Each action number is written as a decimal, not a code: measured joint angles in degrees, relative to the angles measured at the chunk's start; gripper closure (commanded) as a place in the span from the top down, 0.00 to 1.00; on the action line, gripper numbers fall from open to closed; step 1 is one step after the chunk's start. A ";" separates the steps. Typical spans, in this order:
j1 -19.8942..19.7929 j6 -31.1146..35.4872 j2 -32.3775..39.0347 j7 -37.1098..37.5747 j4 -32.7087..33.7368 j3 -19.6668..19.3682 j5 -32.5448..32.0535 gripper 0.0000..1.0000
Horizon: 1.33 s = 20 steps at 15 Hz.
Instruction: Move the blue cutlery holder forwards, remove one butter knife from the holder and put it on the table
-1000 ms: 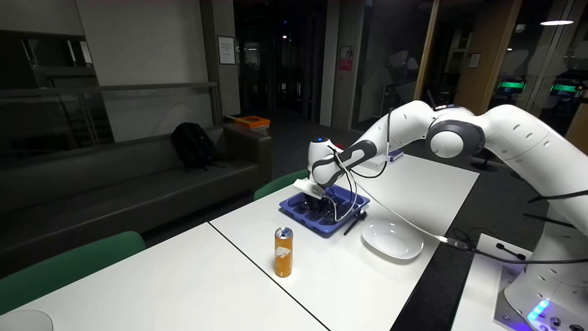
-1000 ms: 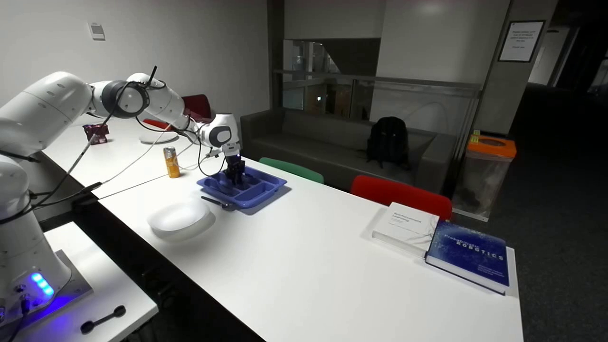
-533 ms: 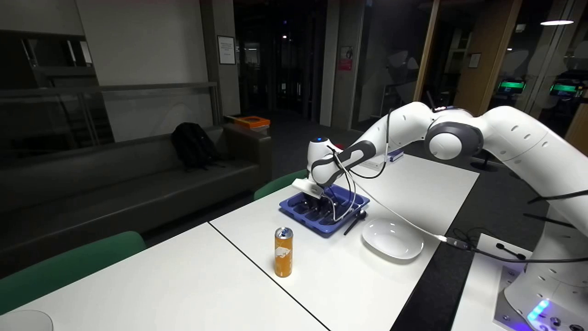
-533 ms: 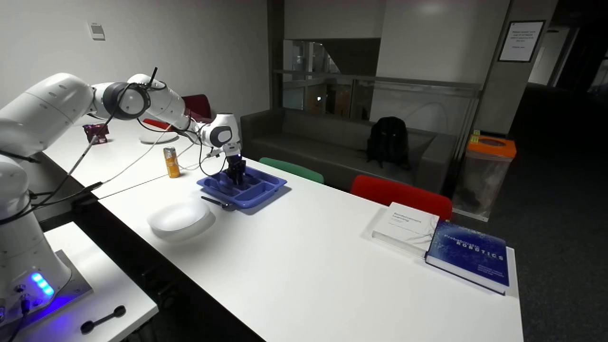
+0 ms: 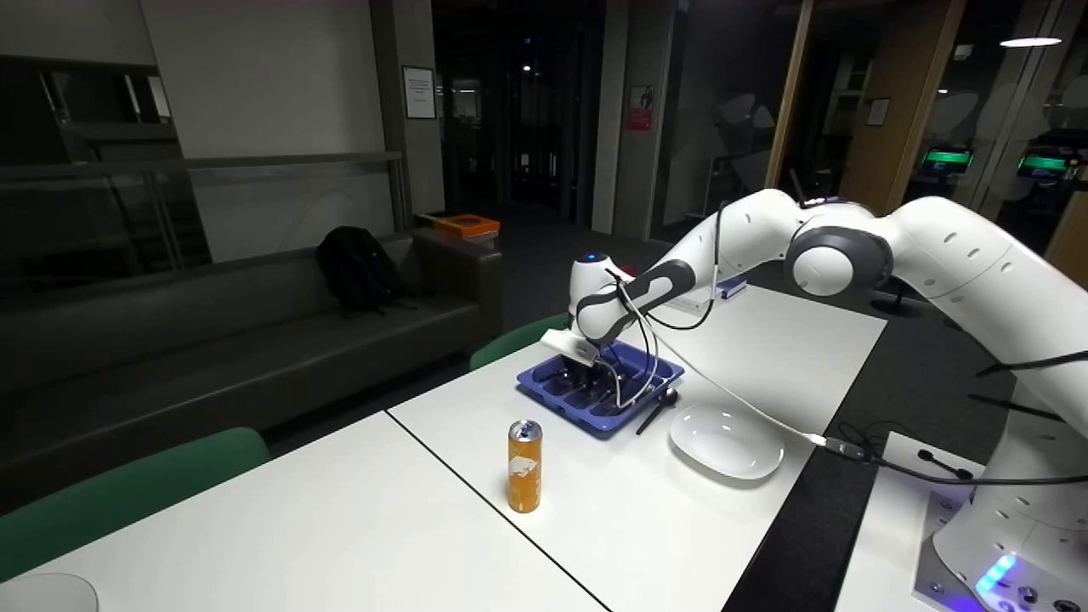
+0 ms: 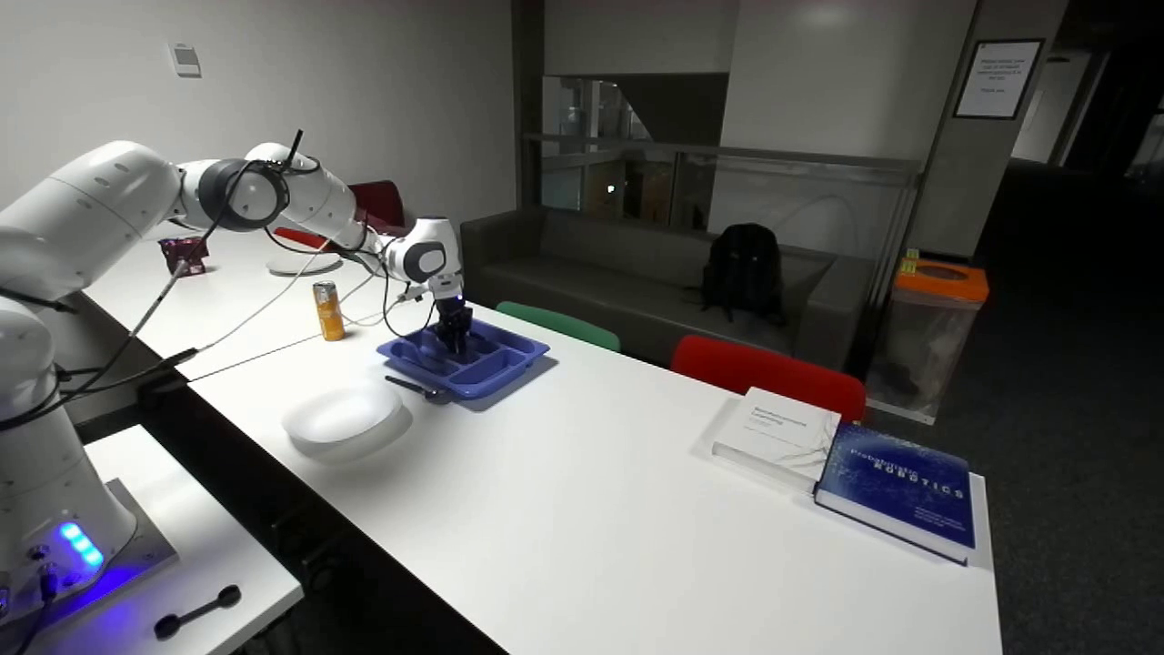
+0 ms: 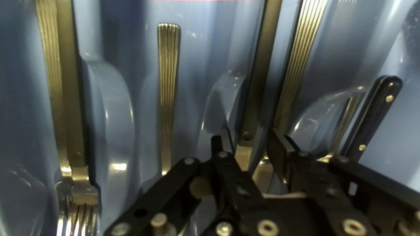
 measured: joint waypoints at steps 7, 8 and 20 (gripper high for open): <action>-0.74 -0.01 0.35 -0.05 0.62 0.54 0.65 0.00; -0.76 -0.01 0.54 -0.04 0.86 0.55 0.66 0.01; -0.72 -0.02 0.56 0.07 1.68 0.24 0.64 0.03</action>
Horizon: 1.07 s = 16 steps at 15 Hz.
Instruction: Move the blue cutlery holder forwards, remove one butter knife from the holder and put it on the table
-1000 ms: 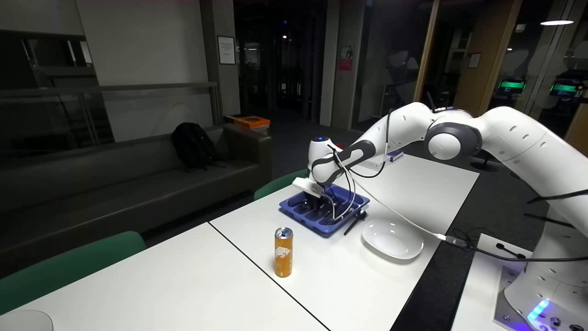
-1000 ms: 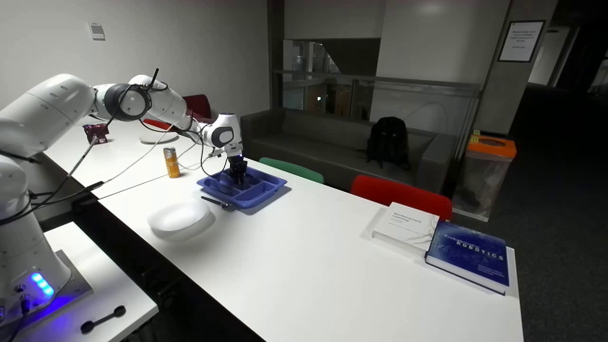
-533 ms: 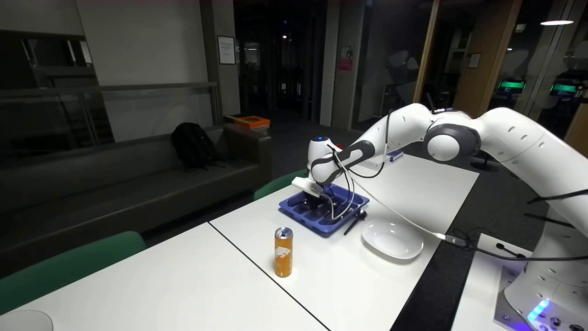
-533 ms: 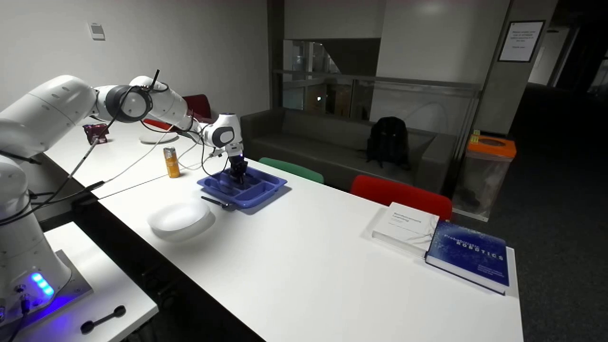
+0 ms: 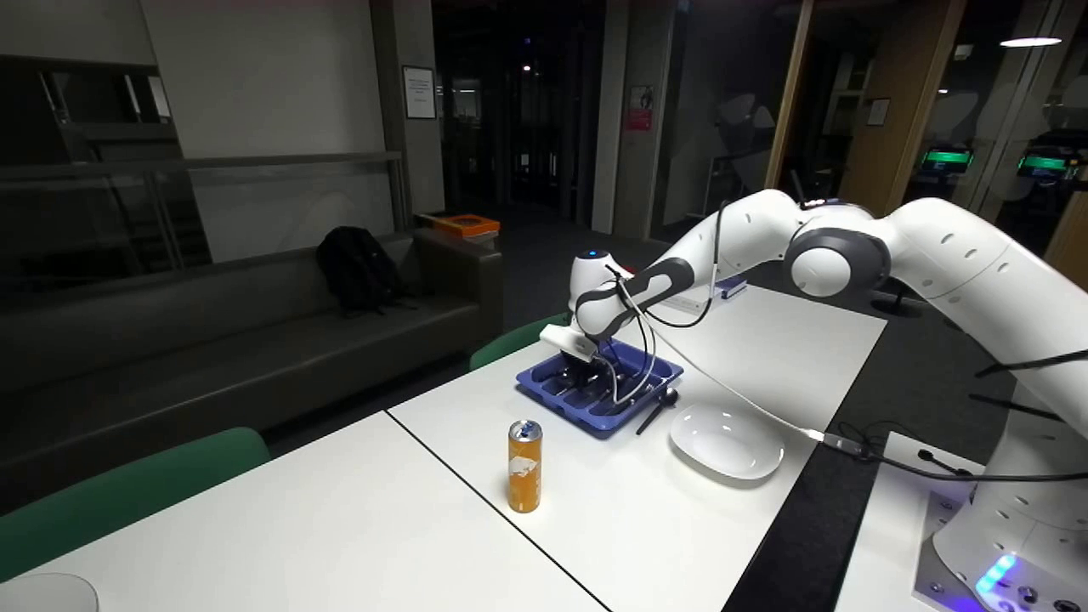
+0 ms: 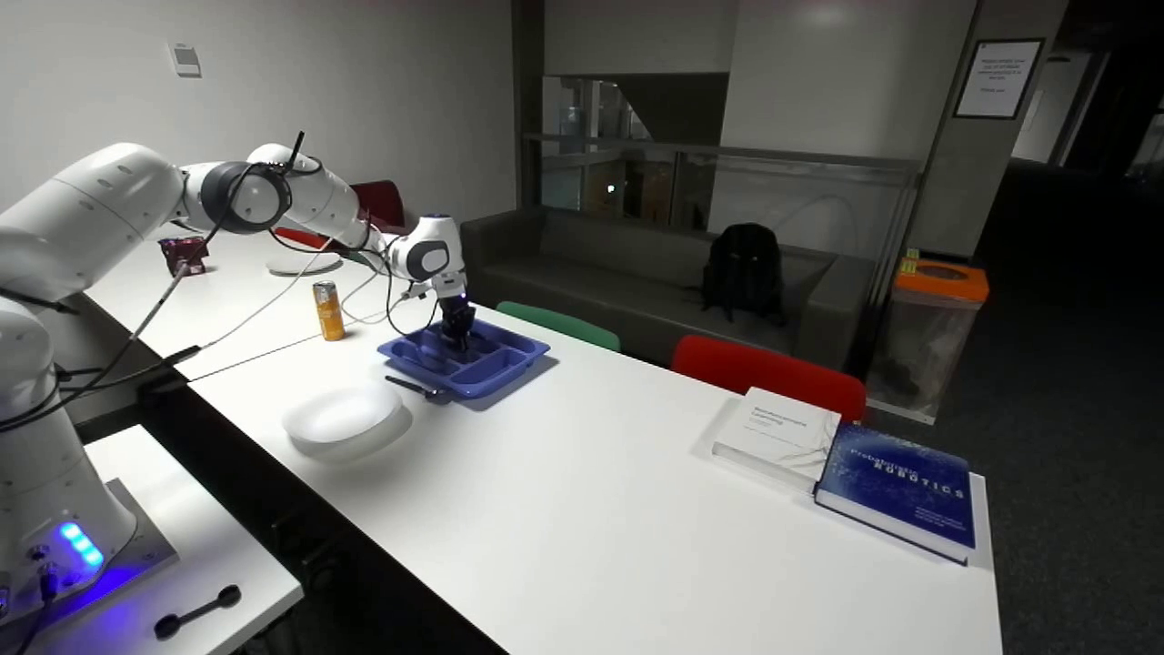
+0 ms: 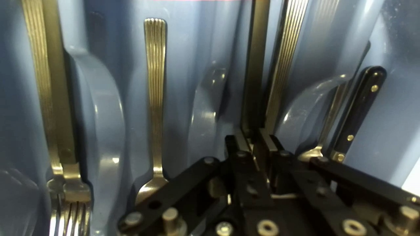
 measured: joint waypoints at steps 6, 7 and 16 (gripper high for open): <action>1.04 0.00 -3.27 2.60 -0.41 -2.11 -1.58 0.03; 1.42 0.00 -4.08 3.26 -0.54 -2.63 -2.35 0.03; 4.13 0.63 -13.81 -5.46 -8.26 -0.97 -9.88 0.03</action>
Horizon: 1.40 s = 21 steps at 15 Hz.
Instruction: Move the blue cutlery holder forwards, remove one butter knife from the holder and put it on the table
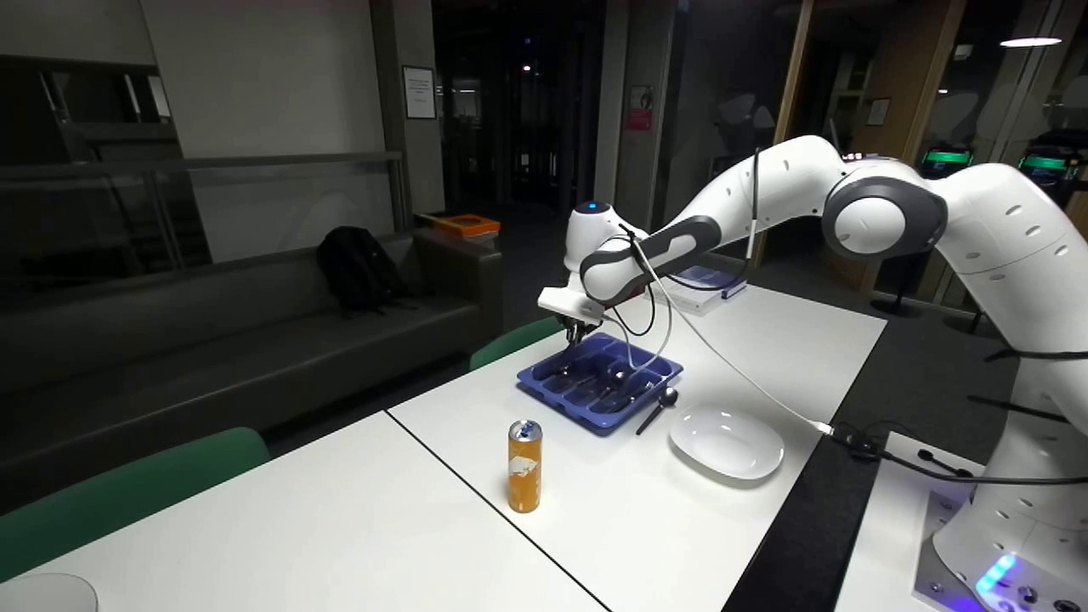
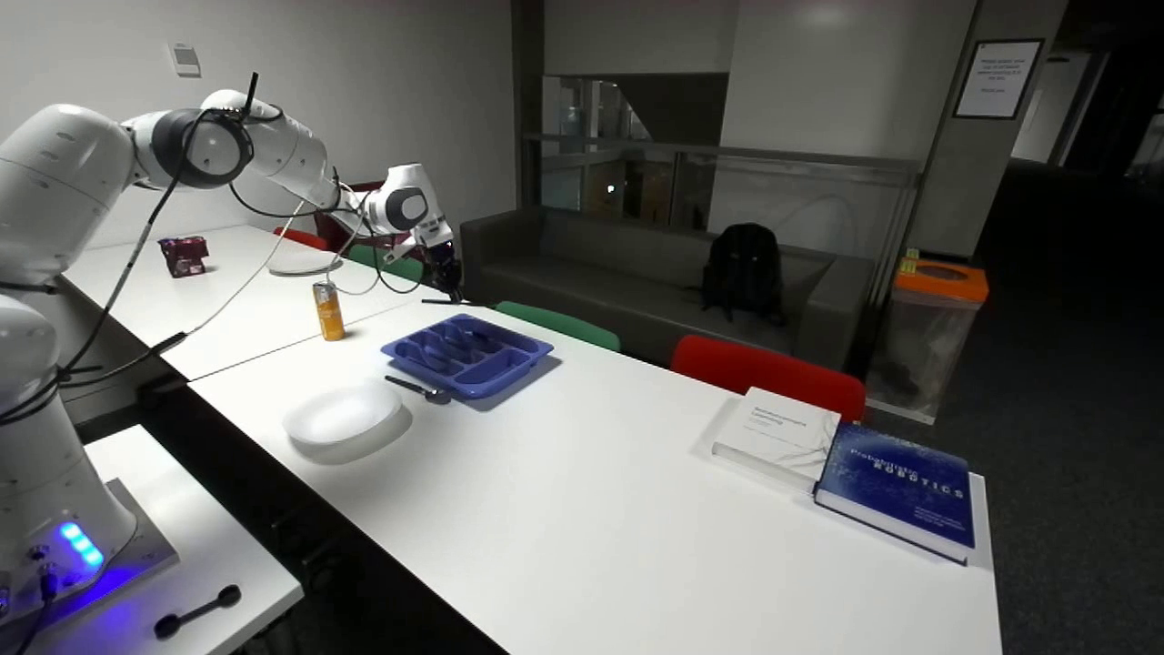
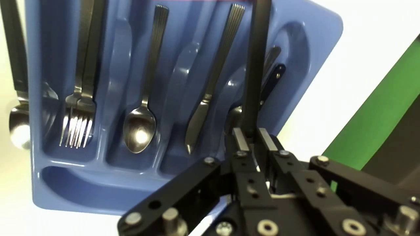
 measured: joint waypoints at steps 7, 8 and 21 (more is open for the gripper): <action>0.15 1.69 -8.88 -18.11 -12.75 6.02 0.05 0.03; 0.07 1.91 -9.75 -20.95 -14.26 6.50 0.16 0.03; -0.23 2.72 -9.43 -30.04 -15.98 7.92 1.13 0.03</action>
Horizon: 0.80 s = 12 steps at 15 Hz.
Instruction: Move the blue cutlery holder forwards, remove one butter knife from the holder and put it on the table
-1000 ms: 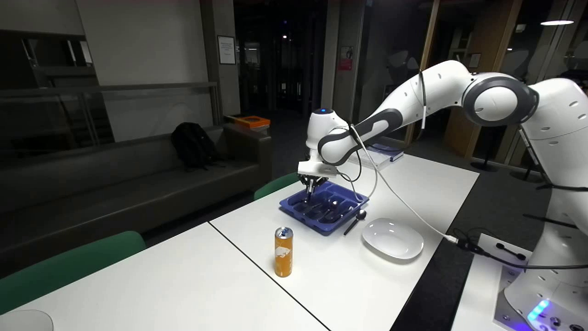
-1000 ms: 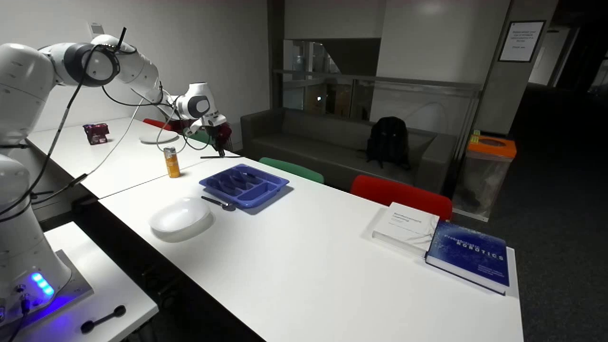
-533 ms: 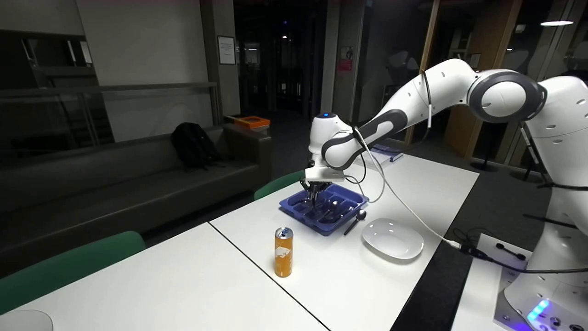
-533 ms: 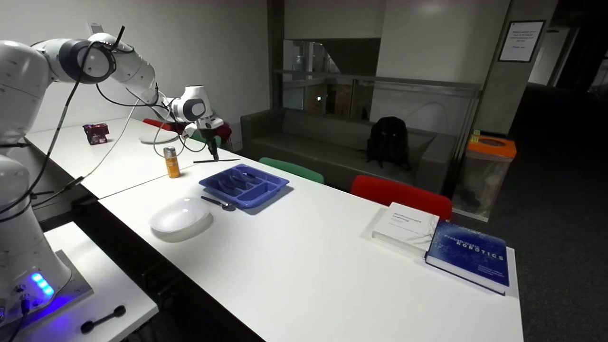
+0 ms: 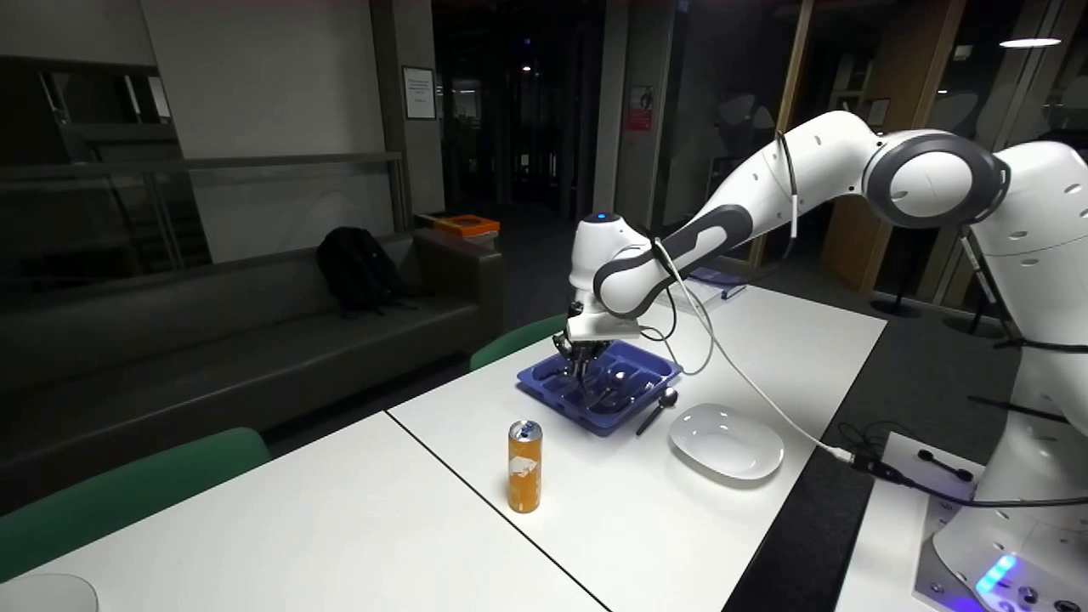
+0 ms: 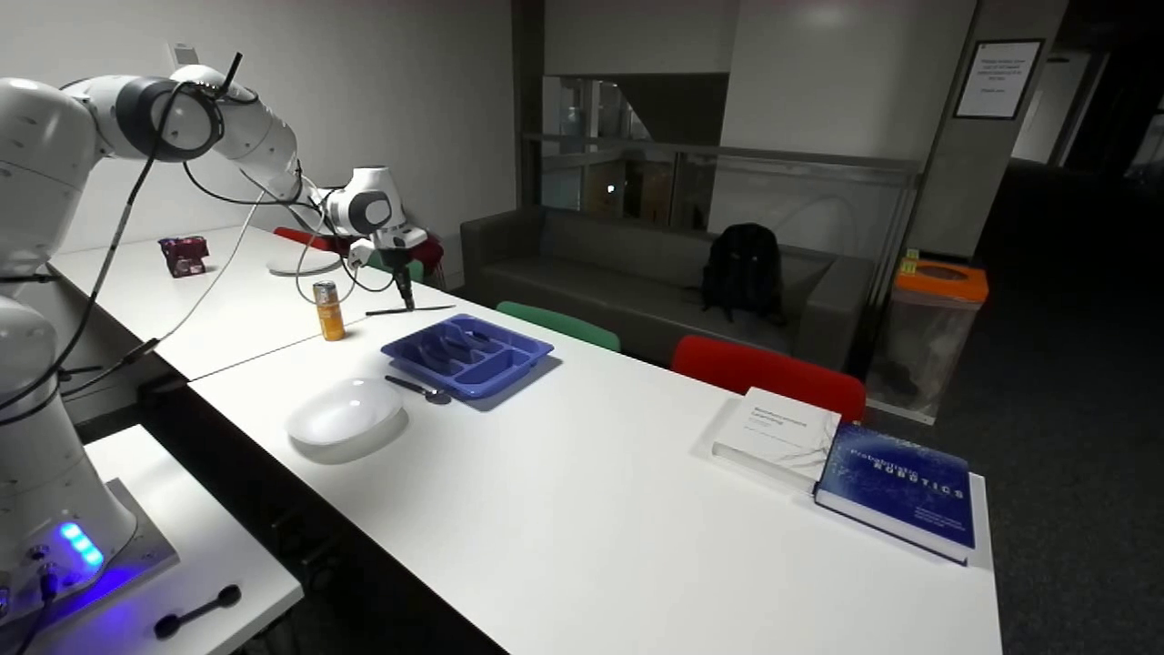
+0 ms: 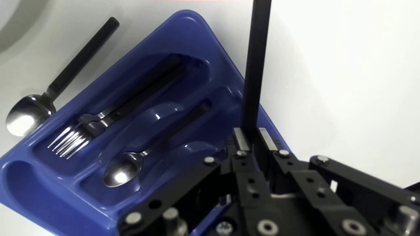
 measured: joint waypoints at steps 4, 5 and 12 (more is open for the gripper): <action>0.46 -0.02 -1.06 -6.00 -1.53 1.30 0.02 0.03; 0.86 -0.02 -1.74 -6.86 -2.46 1.42 0.00 0.03; 4.34 2.35 -8.70 -7.54 -14.85 1.57 -0.45 0.03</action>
